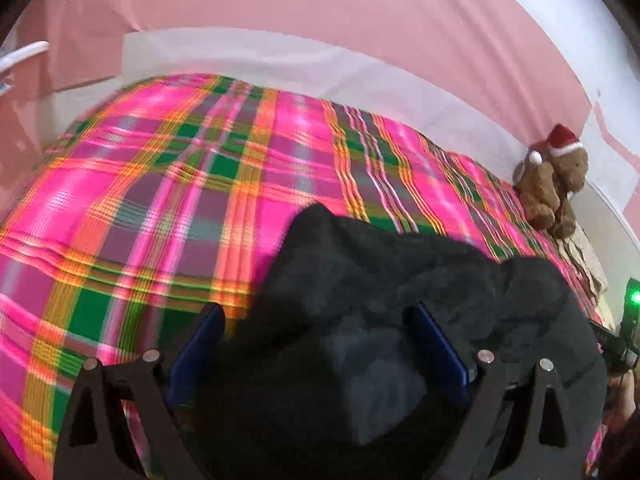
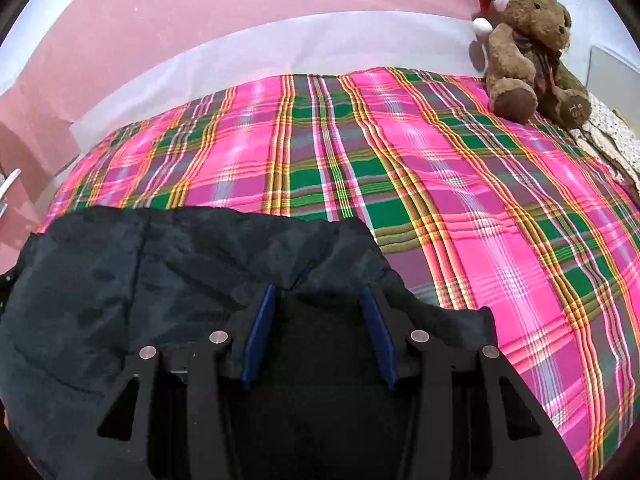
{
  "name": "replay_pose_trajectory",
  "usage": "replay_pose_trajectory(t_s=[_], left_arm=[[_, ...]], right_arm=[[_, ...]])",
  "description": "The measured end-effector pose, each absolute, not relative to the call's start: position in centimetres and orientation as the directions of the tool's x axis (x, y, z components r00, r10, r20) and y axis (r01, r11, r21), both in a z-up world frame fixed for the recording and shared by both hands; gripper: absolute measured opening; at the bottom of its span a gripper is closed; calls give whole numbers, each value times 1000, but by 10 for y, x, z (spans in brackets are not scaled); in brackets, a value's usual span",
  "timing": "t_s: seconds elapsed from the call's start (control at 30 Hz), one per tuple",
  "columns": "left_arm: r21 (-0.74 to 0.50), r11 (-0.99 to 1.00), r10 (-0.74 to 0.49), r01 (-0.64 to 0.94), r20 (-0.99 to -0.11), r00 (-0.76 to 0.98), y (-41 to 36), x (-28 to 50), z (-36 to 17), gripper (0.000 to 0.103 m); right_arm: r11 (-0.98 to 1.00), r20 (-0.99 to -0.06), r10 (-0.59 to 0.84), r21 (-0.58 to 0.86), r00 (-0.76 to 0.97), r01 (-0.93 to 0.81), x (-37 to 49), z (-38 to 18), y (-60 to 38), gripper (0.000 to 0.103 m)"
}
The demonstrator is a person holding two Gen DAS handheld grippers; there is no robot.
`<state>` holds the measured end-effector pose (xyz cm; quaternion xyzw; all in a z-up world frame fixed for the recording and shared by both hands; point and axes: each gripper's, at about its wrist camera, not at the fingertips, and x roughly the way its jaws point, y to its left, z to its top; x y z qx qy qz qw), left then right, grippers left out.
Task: Fold large clothes
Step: 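Press and smooth the folded jacket bundle with both tools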
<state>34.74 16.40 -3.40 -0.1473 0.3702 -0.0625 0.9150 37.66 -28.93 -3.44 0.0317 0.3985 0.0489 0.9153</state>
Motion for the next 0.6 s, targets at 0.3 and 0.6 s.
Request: replay_pose_trajectory(t_s=[0.3, 0.6], left_arm=[[-297, 955, -223, 14, -683, 695, 148, 362, -49, 97], [-291, 956, -209, 35, -594, 777, 171, 327, 14, 96]], right_arm=[[999, -734, 50, 40, 677, -30, 381, -51, -288, 46], [992, -651, 123, 98, 749, -78, 340, 26, -262, 46]])
